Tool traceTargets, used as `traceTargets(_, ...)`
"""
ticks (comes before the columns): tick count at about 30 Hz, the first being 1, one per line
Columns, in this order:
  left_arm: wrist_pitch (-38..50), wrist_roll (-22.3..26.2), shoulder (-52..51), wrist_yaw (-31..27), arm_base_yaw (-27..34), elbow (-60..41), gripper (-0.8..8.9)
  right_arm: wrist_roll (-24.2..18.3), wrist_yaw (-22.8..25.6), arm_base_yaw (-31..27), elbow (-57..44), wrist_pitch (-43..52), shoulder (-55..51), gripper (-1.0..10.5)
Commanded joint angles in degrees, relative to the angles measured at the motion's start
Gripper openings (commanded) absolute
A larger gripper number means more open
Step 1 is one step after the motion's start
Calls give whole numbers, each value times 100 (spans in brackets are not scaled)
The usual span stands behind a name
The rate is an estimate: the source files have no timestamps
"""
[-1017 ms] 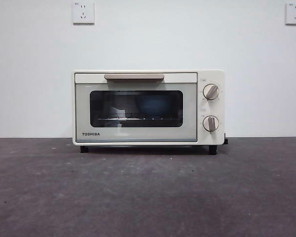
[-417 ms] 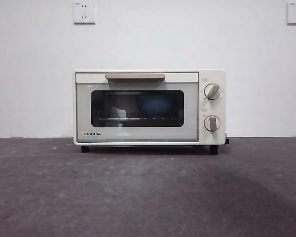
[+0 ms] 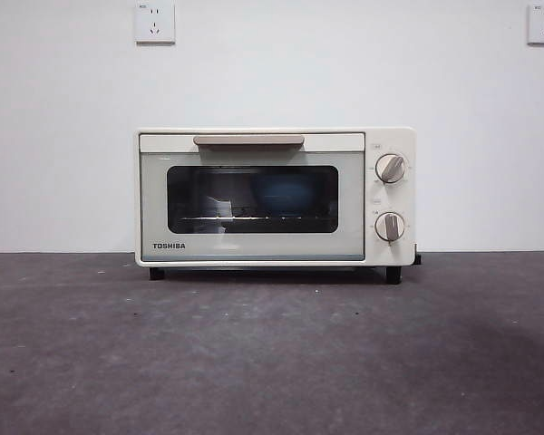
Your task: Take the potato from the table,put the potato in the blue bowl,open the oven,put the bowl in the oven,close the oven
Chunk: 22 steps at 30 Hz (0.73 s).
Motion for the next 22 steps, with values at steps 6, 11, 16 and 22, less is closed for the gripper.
traceTargets(6, 44, 22, 9, 4, -13, -50, -4, 68, -26, 0, -61, -787, -361, 1)
traceTargets(11, 42, 22, 57, 7, -13, -50, -4, 66, -26, 0, -61, -1193, -361, 1)
traceTargets(16, 39, 24, 59, 7, -13, -50, -4, 68, -33, 0, -61, -1366, -361, 1)
traceTargets(22, 42, 22, 59, 4, -13, -50, -4, 66, -42, 0, -59, -1364, -354, 1)
